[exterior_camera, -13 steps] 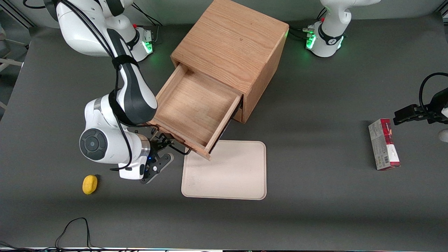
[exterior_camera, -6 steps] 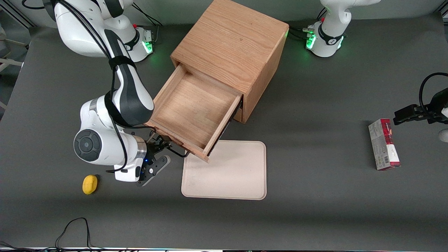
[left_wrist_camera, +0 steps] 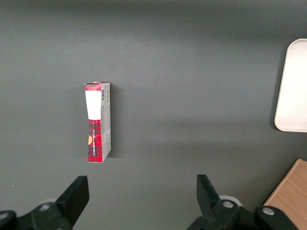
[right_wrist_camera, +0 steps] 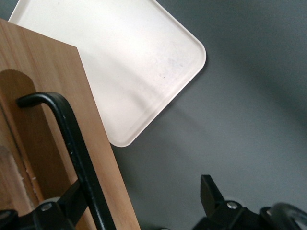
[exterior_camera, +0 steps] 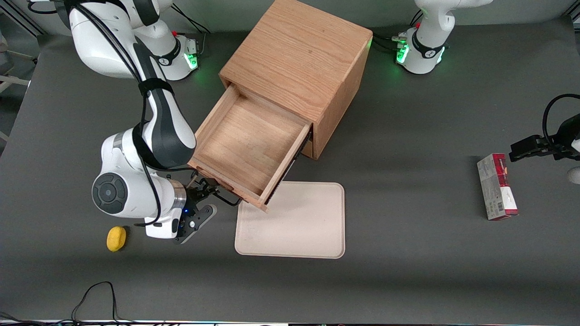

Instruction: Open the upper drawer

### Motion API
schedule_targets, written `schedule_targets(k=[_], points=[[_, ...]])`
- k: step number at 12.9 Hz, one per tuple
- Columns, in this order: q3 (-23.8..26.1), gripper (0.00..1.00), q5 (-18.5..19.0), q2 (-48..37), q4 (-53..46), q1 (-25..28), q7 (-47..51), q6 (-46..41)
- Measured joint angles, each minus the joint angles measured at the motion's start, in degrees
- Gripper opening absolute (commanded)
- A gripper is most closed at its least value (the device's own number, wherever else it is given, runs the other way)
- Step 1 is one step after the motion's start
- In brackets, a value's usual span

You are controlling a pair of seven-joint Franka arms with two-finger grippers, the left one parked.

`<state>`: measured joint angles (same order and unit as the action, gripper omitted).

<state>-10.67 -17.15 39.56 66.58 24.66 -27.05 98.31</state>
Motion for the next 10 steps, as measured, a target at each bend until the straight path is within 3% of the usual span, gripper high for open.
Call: schedule_targets(k=[10], points=[[0.3, 1.00, 0.0, -0.2, -1.7, -0.2, 0.0, -1.1]])
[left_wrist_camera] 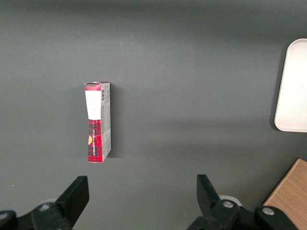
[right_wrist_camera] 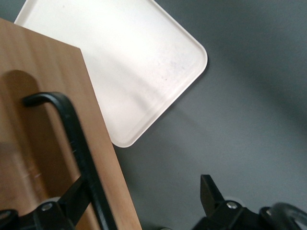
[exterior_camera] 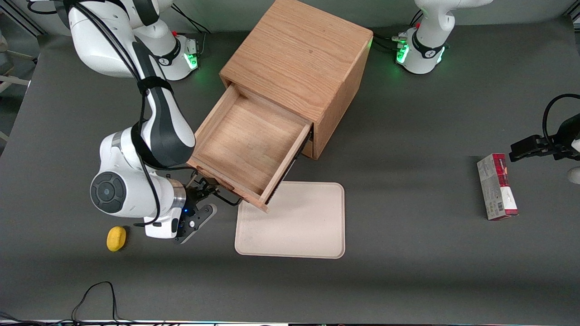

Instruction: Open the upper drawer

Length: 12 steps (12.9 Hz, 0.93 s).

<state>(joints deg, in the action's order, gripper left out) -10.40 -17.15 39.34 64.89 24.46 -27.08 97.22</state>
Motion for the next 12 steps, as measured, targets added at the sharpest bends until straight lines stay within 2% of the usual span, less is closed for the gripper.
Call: schedule_targets(k=[8, 12], points=[[-0.4, 1.00, 0.1, -2.2, -7.0, -0.9, 0.0, -9.1], [-0.7, 1.00, 3.2, -9.5, -4.8, -1.1, 1.5, -14.1]])
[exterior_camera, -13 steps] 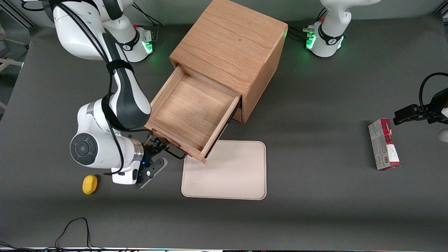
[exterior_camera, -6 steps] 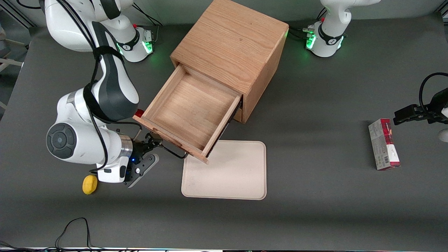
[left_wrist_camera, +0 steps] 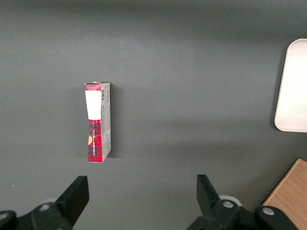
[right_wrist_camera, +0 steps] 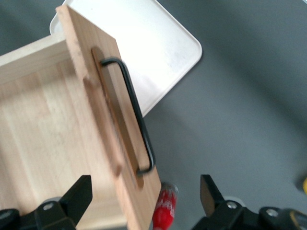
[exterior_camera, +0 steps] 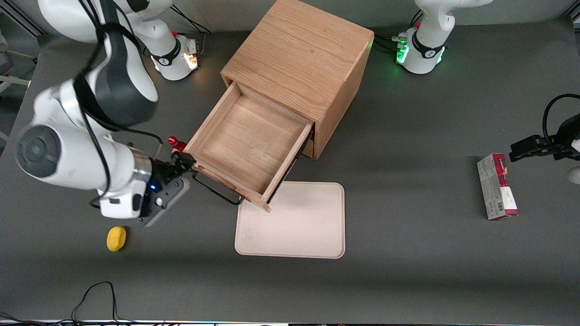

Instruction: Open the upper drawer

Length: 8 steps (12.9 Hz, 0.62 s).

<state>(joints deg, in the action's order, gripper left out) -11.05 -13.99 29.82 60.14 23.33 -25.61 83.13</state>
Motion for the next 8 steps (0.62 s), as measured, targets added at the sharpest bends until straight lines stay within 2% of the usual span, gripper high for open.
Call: schedule_targets(k=[2, 5, 8], points=[[-1.3, 1.00, 1.7, -5.6, 5.5, -0.2, 0.3, -0.6], [-6.3, 1.00, 2.2, -11.4, 15.0, -0.3, 0.8, 0.1], [-9.0, 0.98, 7.2, -18.6, 25.4, -0.6, 2.1, 2.1]])
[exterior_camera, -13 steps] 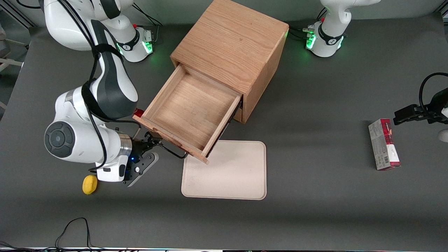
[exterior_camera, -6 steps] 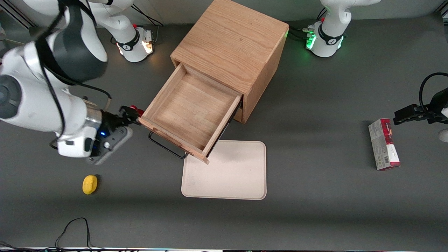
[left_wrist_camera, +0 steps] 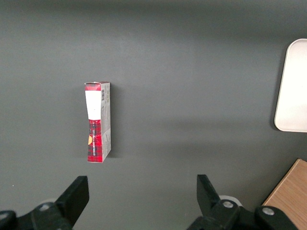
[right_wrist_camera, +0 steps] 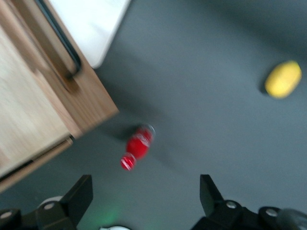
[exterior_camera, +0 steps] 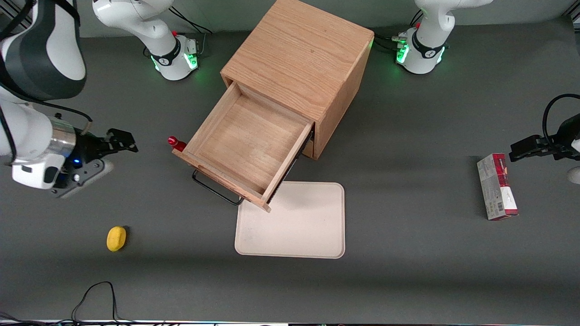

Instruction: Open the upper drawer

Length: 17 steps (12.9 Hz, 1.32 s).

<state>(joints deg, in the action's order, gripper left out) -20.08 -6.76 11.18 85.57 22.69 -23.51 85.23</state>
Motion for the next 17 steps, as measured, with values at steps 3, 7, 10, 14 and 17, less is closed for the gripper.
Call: schedule_targets(k=[3, 7, 10, 14, 17], points=[[-1.3, 0.98, 2.7, -10.2, 9.2, 0.0, 1.5, 1.8], [-2.3, 0.99, 2.9, -15.1, 15.2, 0.2, 4.0, 8.7], [-1.2, 0.99, 4.0, -15.1, 18.0, -0.3, 6.7, 12.8], [14.9, 1.00, 4.1, -15.5, 17.5, -17.9, 9.8, 10.8], [16.5, 1.00, 4.0, -15.5, 16.0, -19.2, 13.6, 10.2]])
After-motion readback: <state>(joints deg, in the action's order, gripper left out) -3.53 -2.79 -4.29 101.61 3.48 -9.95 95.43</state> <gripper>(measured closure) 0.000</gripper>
